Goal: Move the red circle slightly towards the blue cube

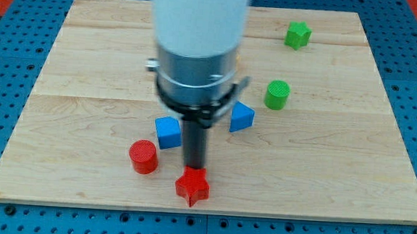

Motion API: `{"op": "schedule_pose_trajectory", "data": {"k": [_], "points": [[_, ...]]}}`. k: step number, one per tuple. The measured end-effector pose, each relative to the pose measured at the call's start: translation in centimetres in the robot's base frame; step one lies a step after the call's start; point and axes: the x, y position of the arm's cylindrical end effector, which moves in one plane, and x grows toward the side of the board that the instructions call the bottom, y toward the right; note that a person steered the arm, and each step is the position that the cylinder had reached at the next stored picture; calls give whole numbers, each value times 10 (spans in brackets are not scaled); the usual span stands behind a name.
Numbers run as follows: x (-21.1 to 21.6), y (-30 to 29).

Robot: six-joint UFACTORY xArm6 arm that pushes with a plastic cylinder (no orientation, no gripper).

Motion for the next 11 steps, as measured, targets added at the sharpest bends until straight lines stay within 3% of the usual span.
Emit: {"op": "schedule_pose_trajectory", "data": {"k": [2,3,4,5,6,8,9,10,11], "points": [[-21,-59],[-52,-44],[-46,-34],[-47,-73],[-57,-151],[-6,-152],[-5,-109],[4,-121],[62,-155]]}}
